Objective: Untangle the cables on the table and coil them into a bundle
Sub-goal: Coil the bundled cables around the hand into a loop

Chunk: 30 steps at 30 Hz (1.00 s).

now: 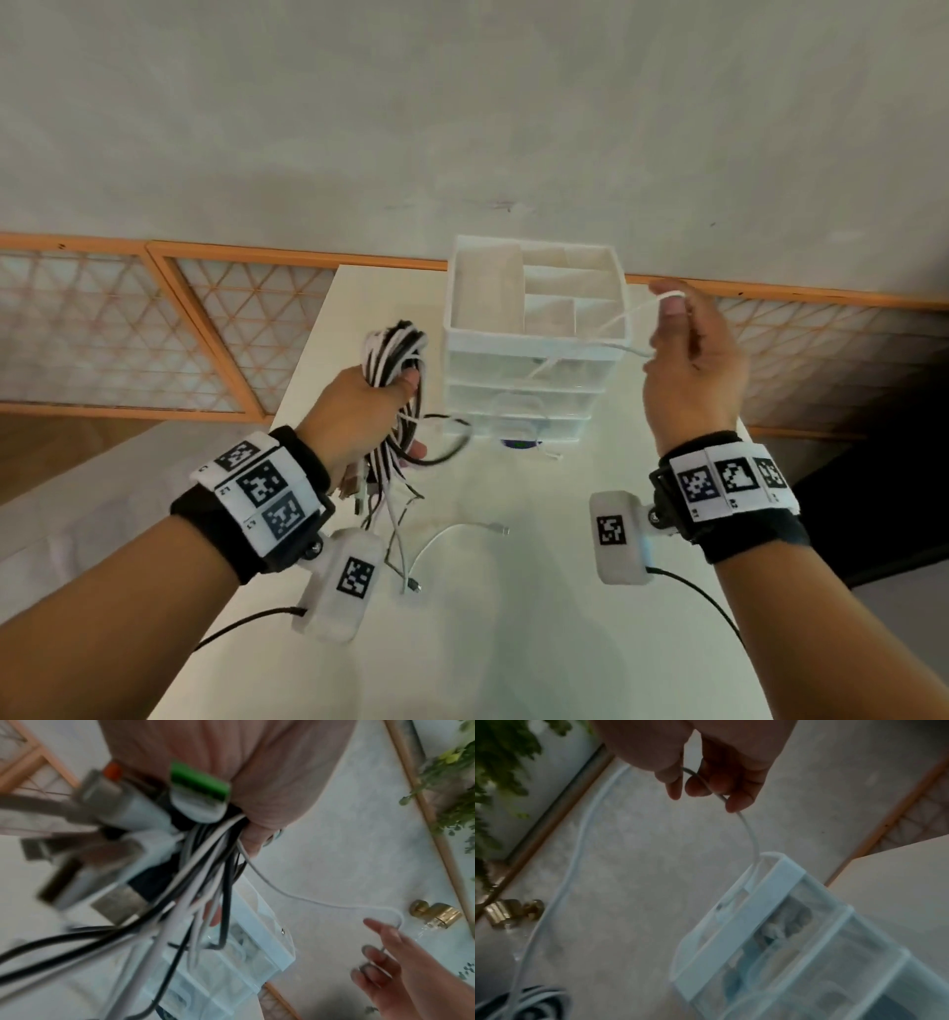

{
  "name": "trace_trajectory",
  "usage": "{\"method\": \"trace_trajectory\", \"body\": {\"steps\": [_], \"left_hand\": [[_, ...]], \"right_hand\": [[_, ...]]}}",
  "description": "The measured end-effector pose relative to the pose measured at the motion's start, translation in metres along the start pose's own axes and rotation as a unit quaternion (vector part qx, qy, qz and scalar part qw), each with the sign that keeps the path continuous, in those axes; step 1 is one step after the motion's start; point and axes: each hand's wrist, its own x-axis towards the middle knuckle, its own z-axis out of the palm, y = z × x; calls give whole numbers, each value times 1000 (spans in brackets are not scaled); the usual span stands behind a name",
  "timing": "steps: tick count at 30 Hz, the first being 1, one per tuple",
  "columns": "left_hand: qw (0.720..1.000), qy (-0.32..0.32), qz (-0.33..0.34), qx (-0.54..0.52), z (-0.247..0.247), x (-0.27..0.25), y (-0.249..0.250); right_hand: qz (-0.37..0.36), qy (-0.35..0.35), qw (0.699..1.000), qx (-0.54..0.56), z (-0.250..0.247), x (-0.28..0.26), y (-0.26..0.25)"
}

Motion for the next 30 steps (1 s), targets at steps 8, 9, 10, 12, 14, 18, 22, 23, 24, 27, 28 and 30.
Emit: {"method": "trace_trajectory", "body": {"steps": [8, 9, 10, 12, 14, 18, 22, 23, 24, 27, 28, 30], "left_hand": [[990, -1, 118, -80, -8, -8, 26], [986, -6, 138, -89, -8, -10, 32], [983, -11, 155, -101, -9, -13, 40], [975, -17, 179, -127, -9, -17, 51], [970, -22, 192, -148, -7, -19, 58], [962, -34, 196, -185, 8, -22, 64], [956, -31, 204, -211, 20, -21, 64], [954, -30, 209, -211, 21, -20, 64], [953, -31, 212, -212, 21, -19, 62], [951, -26, 216, -219, 17, -18, 54], [950, -18, 214, -226, 15, -17, 52], [947, 1, 210, -241, 12, -18, 49]], "right_hand": [[72, -210, 956, -192, 5, -31, 48], [92, -246, 938, -228, 5, -37, 58], [115, -288, 913, -264, 6, -42, 64], [130, -378, 874, -277, 6, -48, 65], [118, -421, 881, -181, 7, -46, 43], [26, -465, 884, 33, 21, -44, -28], [-10, -450, 893, 15, 56, -66, -54], [-15, -419, 908, 13, 63, -73, -50], [-15, -392, 920, 12, 68, -78, -46], [-10, -372, 928, -24, 70, -82, -31], [-11, -377, 925, -45, 68, -81, -26], [-29, -382, 919, -95, 62, -79, -14]]}}
